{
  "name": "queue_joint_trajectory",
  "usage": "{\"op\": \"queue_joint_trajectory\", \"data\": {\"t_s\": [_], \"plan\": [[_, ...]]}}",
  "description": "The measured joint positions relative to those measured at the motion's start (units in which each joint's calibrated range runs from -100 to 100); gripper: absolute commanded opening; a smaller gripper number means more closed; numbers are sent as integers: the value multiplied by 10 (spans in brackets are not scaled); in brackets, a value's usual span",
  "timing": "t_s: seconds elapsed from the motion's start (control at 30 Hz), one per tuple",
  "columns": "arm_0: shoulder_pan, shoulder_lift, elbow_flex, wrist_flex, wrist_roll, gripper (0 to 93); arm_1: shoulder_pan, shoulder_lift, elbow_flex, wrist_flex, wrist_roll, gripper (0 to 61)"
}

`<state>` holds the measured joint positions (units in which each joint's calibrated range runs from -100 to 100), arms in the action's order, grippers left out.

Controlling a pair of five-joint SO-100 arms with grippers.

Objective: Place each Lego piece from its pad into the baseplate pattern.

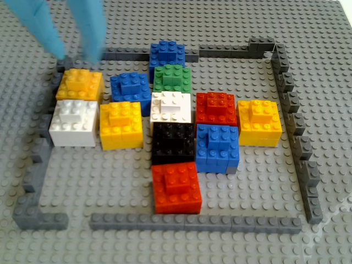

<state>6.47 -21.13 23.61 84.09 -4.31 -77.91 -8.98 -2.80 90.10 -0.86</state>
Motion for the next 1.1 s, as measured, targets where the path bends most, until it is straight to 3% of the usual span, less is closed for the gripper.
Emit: {"op": "queue_joint_trajectory", "data": {"t_s": [0.73,1.1], "plan": [[323,-19,-80,-1,22,35,-7,19,-61,51,10,2],[468,137,-250,-3,22,34,-25,35,-106,68,3,2]]}}
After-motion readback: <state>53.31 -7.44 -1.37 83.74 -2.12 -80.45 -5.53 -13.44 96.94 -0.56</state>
